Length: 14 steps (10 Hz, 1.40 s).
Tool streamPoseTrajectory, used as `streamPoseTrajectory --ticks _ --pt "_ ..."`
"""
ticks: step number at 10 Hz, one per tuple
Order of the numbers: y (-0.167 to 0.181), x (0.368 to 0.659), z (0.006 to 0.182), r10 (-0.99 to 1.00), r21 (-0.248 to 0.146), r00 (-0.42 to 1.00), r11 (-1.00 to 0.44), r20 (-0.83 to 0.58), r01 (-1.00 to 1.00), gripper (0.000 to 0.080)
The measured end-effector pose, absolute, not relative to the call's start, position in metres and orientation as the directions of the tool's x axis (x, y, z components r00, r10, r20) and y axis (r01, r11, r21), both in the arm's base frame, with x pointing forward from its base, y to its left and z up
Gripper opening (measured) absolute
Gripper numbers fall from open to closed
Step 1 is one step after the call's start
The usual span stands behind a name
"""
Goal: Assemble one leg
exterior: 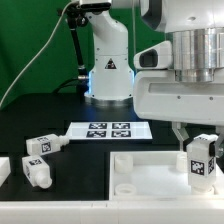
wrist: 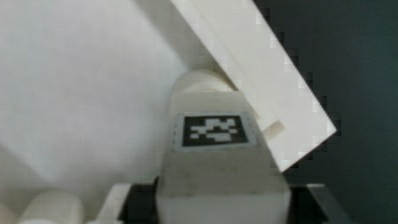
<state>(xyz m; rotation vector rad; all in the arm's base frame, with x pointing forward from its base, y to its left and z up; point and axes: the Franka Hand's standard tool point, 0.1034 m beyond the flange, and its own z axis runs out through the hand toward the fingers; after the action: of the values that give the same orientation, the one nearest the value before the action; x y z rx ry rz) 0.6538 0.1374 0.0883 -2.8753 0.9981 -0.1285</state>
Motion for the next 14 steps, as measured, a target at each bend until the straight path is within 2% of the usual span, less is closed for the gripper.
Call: streamPoseTrajectory --ticks 2,3,4,5,9,14 --pt "0.1376 0.6536 0.088 -0.604 -0.118 0.796 -0.795 0.049 -0.596 0.0283" --pt "0.1371 0.6536 0.088 -0.566 -0.114 0.823 -0.822 0.054 -0.558 0.053" --pt "0.137 0.6537 0.0882 -0.523 -0.11 0.85 -0.85 0.061 -0.515 0.053" --pt "0.1398 0.6533 0.0882 -0.471 -0.106 0.88 -0.88 0.068 -0.463 0.0629" --pt "0.1437 0.6523 0.0878 -0.086 -0.067 0.99 -0.995 0.111 -0.079 0.0648" --pt "0.1422 0.6529 0.088 0.378 0.003 0.917 -0.925 0.127 0.381 0.0649"
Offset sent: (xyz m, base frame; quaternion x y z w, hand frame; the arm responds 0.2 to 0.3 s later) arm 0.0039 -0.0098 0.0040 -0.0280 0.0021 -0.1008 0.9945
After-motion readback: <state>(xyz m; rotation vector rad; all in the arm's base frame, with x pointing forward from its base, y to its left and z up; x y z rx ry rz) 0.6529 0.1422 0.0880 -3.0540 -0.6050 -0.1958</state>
